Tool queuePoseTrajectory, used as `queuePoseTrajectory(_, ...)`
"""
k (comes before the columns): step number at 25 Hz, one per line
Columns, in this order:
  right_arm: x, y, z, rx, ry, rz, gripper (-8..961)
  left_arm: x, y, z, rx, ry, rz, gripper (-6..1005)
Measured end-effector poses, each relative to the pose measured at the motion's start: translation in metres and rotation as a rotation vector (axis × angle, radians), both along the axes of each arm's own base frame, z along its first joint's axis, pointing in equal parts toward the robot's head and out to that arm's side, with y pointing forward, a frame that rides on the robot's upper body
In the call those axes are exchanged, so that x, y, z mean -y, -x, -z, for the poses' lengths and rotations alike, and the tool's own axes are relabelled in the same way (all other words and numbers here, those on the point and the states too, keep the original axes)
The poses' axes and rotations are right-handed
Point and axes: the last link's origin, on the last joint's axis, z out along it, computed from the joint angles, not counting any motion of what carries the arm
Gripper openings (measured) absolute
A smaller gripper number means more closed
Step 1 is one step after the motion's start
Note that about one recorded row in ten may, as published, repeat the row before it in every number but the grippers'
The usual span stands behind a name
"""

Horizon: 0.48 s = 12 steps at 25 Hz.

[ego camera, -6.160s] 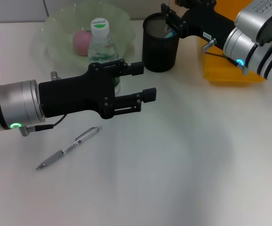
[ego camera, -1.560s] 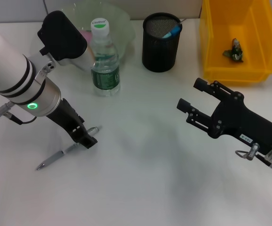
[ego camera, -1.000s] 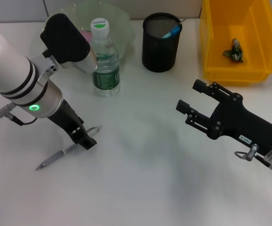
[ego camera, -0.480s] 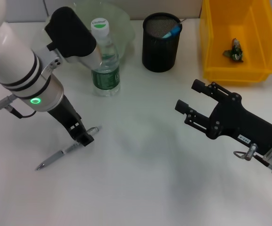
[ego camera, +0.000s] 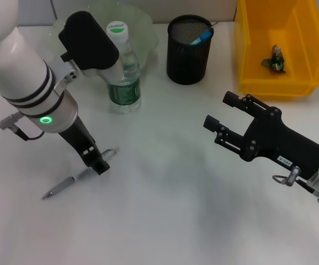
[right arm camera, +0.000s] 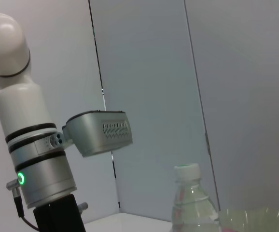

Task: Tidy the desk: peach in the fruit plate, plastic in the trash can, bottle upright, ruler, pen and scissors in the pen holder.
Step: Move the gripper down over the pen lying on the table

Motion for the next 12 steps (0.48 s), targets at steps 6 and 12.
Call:
queuePoseTrajectory(6, -0.0025, -0.0005, 0.0010, 0.012, 0.000, 0.007, 710, 0.0011, 0.0008, 0.0022, -0.021, 0.000, 0.005, 692)
queuePoseTrajectory(12, -0.0032, -0.0010, 0.0011, 0.014, -0.001, 0.012, 711, 0.0000, 0.0019, 0.0027, -0.031, -0.010, 0.010, 692)
